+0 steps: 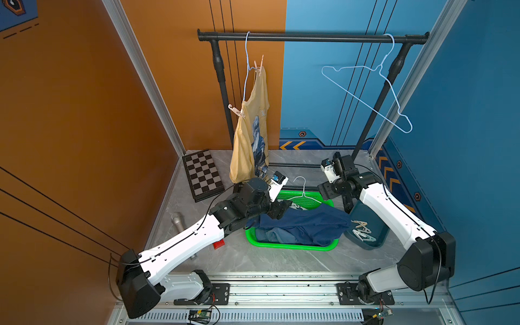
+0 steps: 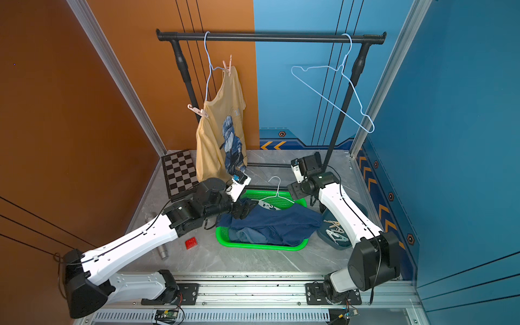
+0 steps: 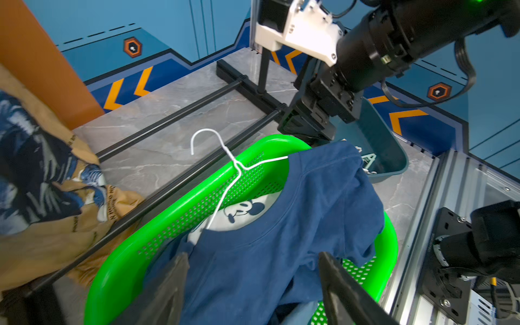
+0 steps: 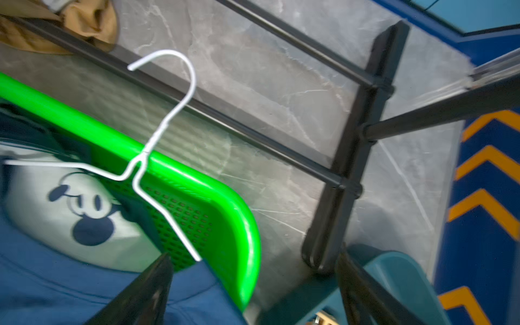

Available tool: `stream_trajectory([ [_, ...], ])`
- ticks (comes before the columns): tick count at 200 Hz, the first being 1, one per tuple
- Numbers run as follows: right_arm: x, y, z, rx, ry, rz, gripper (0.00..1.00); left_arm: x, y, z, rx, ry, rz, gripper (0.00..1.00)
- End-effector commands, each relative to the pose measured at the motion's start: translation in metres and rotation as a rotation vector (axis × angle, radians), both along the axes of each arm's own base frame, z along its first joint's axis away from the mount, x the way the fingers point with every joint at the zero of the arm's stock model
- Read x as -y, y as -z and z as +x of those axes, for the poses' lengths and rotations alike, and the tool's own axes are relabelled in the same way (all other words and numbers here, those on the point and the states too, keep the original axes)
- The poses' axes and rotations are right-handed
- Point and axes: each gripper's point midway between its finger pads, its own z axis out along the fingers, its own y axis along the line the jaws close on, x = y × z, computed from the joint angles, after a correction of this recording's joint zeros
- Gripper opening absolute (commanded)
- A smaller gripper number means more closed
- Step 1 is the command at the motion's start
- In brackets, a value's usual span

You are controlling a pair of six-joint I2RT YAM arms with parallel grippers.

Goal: Remove the clothespins securing t-shirts to the hanger
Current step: Pick up the hanger from the basket.

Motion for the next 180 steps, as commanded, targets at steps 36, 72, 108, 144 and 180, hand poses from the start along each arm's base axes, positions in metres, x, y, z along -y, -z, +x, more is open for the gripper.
stream_trajectory([
  [36, -0.067, 0.012, 0.008, -0.199, -0.021, 0.31, 0.96, -0.049, 0.025, 0.002, -0.064, -0.117, 0.043, 0.75],
  [72, -0.083, 0.029, 0.021, -0.247, -0.007, 0.391, 0.97, -0.06, 0.03, 0.002, -0.081, -0.14, 0.054, 0.76],
  [108, -0.092, 0.043, 0.032, -0.268, -0.011, 0.441, 0.97, -0.064, 0.036, 0.001, -0.096, -0.146, 0.067, 0.76],
  [144, -0.099, 0.057, 0.044, -0.268, -0.034, 0.469, 0.97, -0.066, 0.035, 0.001, -0.098, -0.155, 0.067, 0.75],
  [180, -0.117, 0.055, 0.053, -0.257, -0.084, 0.553, 0.96, -0.069, 0.034, 0.001, -0.099, -0.163, 0.079, 0.76],
])
